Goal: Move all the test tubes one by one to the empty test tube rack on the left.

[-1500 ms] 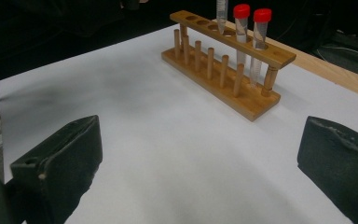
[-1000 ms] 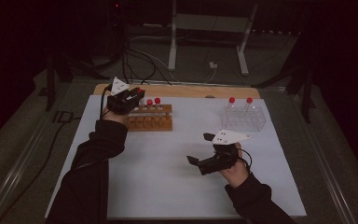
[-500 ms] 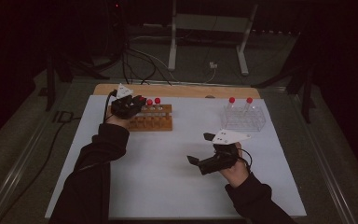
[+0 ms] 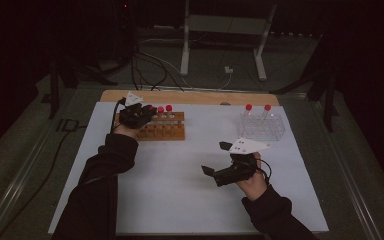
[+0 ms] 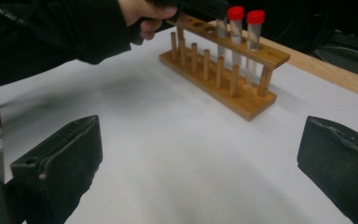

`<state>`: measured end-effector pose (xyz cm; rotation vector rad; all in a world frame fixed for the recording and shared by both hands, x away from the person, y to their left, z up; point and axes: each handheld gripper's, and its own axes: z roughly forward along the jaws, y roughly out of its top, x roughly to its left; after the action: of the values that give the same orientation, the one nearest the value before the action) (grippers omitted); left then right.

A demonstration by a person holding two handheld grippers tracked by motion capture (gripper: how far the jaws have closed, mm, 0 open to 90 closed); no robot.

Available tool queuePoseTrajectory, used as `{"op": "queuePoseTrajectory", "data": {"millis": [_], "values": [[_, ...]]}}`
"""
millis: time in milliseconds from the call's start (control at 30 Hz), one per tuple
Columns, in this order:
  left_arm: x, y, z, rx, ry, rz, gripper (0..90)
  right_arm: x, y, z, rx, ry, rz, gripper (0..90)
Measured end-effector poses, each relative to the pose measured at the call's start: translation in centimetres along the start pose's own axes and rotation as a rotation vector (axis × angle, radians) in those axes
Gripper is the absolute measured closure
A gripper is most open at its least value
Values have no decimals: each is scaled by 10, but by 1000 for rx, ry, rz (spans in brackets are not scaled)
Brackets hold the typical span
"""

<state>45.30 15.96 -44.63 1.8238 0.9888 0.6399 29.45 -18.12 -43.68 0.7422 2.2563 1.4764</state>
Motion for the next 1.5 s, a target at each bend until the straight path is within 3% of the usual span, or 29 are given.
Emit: {"op": "queuePoseTrajectory", "data": {"millis": [200,433,600,667,700,867,1000,1133,1500], "values": [[-1,2,-9,1,-12,-14,547,-3,0,-4,-27,-8,20,0],[-1,3,-33,-26,-16,1,376,-5,2,-8,-33,-33,6,0],[-4,2,-54,-66,-99,-6,205,-11,4,-12,-44,-56,6,0],[-7,-1,-62,-78,-156,15,142,-15,4,-13,-44,-71,14,0],[-10,-2,-66,-85,-155,28,142,-17,3,-14,-47,-73,23,0],[-22,-9,-83,-116,-244,64,34,-26,2,-17,-51,-146,9,0],[-35,-18,-93,-115,-277,97,4,-38,2,-21,-76,-190,0,0],[-45,-28,-103,-123,-318,119,4,-53,2,-28,-129,-201,-21,0],[-64,-59,-122,-153,-350,154,5,-101,-2,-42,-78,-334,13,0]]}}
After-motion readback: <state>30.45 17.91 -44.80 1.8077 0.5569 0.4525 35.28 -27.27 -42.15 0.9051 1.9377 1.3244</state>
